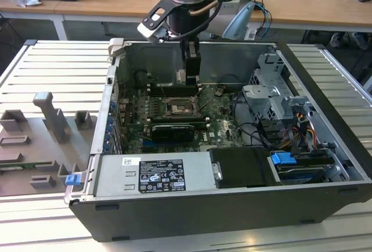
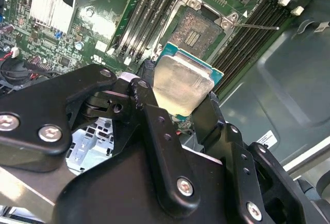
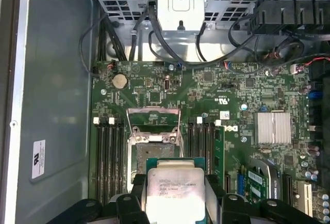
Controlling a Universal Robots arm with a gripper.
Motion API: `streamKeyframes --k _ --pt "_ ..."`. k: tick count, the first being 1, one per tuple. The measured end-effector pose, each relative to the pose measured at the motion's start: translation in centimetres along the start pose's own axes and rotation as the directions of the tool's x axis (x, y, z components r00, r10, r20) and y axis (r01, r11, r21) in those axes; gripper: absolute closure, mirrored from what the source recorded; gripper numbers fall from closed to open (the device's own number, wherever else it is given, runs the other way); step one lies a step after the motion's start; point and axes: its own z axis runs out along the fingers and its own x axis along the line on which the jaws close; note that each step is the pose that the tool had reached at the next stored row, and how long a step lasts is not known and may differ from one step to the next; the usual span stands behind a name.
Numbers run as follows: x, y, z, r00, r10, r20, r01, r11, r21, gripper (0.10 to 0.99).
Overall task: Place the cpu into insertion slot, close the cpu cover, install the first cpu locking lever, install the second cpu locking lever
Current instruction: 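Place the cpu into insertion slot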
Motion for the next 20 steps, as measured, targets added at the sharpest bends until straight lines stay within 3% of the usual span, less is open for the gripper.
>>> streamKeyframes --k 3,10,15,20 --pt "0.0 -0.03 0.3 1.0 0.0 0.0 0.0 1.0 0.0 0.545" --pt "-0.02 -0.17 1.82 1.0 0.001 0.0001 -0.001 1.0 0.0 0.545" --pt "-0.03 -0.25 1.95 1.0 0.001 0.0002 -0.001 1.0 0.0 0.545" --pt "-0.03 -0.93 2.08 1.0 0.001 0.0001 -0.001 1.0 0.0 0.545"
